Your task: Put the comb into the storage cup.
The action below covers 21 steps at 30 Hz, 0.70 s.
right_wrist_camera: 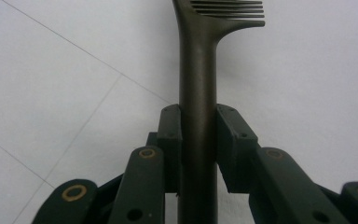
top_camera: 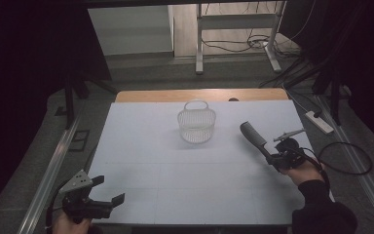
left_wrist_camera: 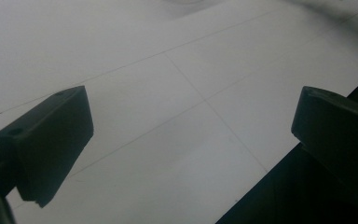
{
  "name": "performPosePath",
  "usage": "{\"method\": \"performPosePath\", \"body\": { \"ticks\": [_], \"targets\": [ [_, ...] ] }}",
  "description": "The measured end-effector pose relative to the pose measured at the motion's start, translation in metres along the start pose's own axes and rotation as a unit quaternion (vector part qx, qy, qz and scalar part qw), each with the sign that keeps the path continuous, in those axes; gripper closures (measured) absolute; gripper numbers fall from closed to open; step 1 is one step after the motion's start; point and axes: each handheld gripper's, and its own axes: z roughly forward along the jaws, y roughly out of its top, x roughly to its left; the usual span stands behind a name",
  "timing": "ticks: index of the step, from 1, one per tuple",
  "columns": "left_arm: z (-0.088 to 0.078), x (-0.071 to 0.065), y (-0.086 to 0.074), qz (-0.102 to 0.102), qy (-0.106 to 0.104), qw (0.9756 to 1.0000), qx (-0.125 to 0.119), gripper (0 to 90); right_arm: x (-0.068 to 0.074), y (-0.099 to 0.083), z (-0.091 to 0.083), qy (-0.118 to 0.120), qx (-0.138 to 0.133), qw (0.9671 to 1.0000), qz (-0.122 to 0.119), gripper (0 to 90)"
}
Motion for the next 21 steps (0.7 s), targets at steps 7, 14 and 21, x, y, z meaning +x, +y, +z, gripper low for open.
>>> {"method": "performPosePath", "body": {
  "ticks": [7, 14, 21],
  "targets": [
    [0.004, -0.001, 0.004, 0.001, -0.021, 0.9998, -0.007, 0.0, 0.005, -0.001, -0.008, -0.001, -0.02, 0.9998, -0.002, 72.1],
    [0.008, -0.003, 0.008, -0.005, -0.028, 0.9995, -0.011, 0.0, 0.011, -0.003, -0.019, -0.003, -0.044, 0.999, -0.008, 72.1],
    [0.011, -0.005, 0.013, -0.011, -0.035, 0.9992, -0.016, 0.0, 0.017, -0.005, -0.026, -0.002, -0.057, 0.9982, -0.016, 72.1]
  ]
}}
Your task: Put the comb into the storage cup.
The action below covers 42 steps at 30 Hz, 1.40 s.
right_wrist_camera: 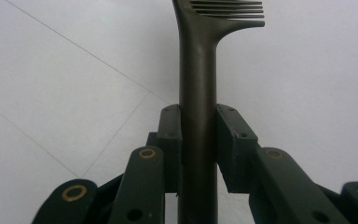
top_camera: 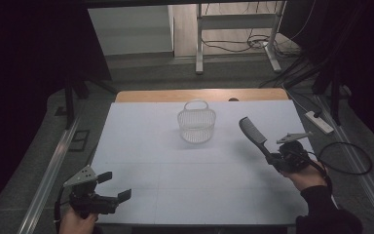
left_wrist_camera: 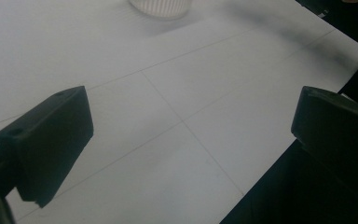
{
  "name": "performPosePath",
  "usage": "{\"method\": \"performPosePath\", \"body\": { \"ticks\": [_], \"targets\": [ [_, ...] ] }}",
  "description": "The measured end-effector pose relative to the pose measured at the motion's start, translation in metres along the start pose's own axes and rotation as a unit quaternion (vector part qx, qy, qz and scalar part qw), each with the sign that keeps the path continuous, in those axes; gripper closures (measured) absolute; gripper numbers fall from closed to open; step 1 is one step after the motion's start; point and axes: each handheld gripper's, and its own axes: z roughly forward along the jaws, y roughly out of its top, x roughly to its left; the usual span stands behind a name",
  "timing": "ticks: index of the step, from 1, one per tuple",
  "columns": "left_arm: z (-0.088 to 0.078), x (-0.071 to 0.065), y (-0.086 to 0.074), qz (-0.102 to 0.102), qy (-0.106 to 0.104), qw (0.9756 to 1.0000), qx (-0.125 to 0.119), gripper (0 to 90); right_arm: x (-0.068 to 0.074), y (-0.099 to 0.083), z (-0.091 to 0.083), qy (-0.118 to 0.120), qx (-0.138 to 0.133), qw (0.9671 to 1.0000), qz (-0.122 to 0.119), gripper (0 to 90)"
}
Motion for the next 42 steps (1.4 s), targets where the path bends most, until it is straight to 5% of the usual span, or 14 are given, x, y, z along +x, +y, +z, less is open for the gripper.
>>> {"method": "performPosePath", "body": {
  "ticks": [5, 17, 42],
  "targets": [
    [0.003, -0.002, 0.005, 0.0, -0.011, 0.9999, 0.002, 0.0, 0.003, -0.002, -0.006, -0.002, -0.008, 1.0, -0.003, 72.1],
    [0.009, -0.005, 0.013, 0.019, 0.01, 0.9998, 0.001, 0.0, 0.007, -0.007, -0.017, -0.006, -0.022, 0.9997, -0.008, 72.1],
    [0.042, -0.008, 0.052, 0.02, -0.016, 0.9995, 0.021, 0.0, 0.023, -0.017, -0.034, -0.006, -0.059, 0.9977, -0.033, 72.1]
  ]
}}
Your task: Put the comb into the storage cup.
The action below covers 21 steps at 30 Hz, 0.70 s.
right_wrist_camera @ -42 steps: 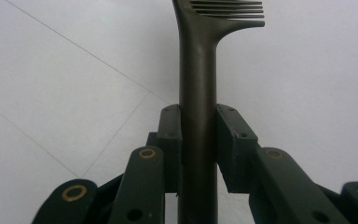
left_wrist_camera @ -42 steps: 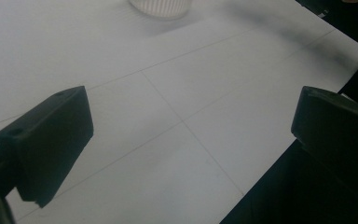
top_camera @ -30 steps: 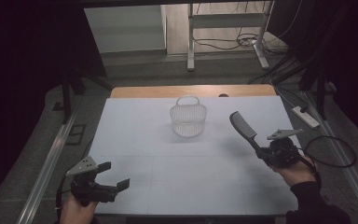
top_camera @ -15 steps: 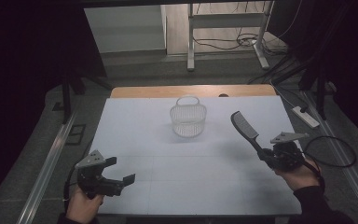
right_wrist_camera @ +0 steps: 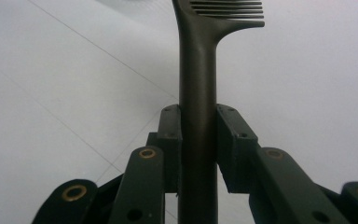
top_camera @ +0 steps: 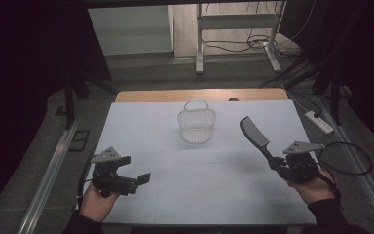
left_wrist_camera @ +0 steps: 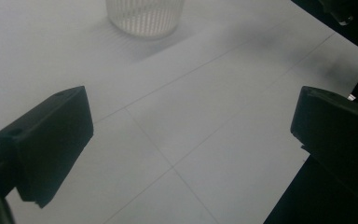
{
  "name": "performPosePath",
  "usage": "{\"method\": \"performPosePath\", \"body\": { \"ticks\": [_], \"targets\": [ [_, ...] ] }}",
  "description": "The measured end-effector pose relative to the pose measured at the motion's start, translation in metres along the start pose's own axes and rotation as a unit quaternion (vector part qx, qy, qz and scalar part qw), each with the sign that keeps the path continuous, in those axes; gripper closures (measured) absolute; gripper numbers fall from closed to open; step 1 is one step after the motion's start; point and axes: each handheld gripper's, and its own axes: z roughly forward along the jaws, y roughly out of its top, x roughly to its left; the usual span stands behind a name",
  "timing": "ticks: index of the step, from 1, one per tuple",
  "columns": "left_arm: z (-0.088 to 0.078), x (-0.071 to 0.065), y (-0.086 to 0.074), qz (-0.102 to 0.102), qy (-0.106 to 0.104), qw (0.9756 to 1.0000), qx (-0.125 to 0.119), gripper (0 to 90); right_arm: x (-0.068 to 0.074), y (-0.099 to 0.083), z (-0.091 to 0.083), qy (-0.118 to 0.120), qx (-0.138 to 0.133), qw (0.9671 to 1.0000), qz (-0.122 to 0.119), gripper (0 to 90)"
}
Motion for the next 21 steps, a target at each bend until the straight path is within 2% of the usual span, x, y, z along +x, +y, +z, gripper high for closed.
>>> {"method": "performPosePath", "body": {
  "ticks": [9, 21],
  "targets": [
    [0.009, 0.007, 0.014, -0.006, -0.03, 0.9995, -0.003, 0.0, 0.01, 0.0, -0.002, 0.002, -0.011, 0.9998, -0.013, 72.1],
    [0.021, 0.01, 0.029, 0.008, -0.055, 0.9984, -0.002, 0.0, 0.022, 0.001, 0.0, 0.009, -0.021, 0.9993, -0.031, 72.1]
  ]
}}
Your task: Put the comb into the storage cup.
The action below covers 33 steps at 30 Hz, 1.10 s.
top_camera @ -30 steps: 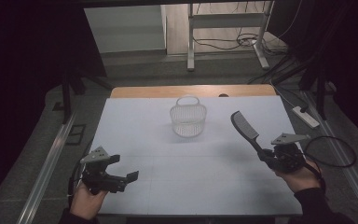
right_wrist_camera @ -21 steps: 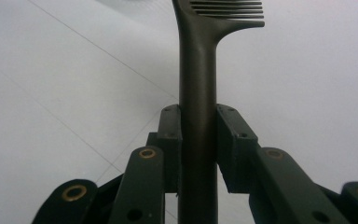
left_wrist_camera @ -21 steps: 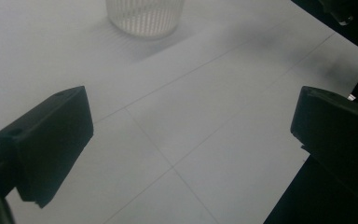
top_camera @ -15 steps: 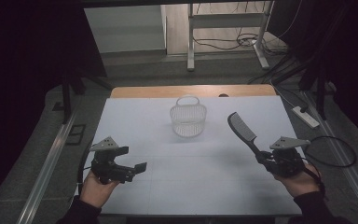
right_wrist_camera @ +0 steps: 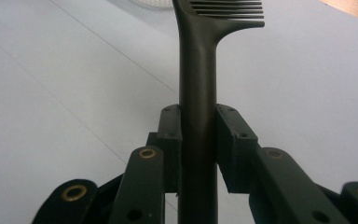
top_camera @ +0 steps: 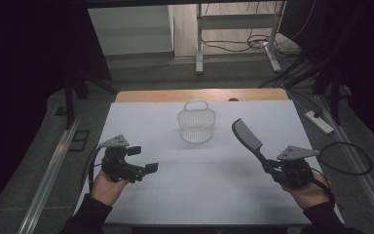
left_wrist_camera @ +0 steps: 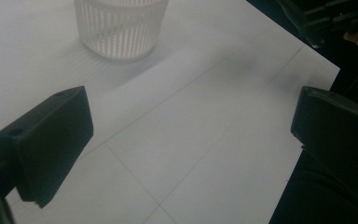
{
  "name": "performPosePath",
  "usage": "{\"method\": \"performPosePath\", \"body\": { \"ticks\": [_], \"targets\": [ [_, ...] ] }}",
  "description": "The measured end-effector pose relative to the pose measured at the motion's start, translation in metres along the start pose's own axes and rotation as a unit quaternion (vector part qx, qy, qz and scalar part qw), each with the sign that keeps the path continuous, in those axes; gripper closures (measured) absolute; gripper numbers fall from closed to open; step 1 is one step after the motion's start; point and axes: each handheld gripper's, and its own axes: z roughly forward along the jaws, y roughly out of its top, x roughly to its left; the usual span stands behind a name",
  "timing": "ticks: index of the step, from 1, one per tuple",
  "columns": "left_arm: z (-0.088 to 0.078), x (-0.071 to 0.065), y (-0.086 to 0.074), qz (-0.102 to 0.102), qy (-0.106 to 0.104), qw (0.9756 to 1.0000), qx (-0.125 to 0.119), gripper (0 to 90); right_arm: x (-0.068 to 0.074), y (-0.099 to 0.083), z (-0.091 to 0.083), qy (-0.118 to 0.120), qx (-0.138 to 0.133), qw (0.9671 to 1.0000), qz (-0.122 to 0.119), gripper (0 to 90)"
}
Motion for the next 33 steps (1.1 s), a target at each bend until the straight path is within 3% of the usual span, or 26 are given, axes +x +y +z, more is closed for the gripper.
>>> {"method": "performPosePath", "body": {
  "ticks": [16, 33],
  "targets": [
    [0.022, -0.01, 0.022, 0.026, -0.023, 0.9993, 0.012, 0.0, 0.017, 0.005, 0.003, 0.001, -0.02, 0.9994, -0.028, 72.1],
    [0.05, -0.02, 0.049, 0.044, -0.05, 0.9976, 0.018, 0.0, 0.044, 0.013, 0.007, 0.011, -0.047, 0.9963, -0.07, 72.1]
  ]
}}
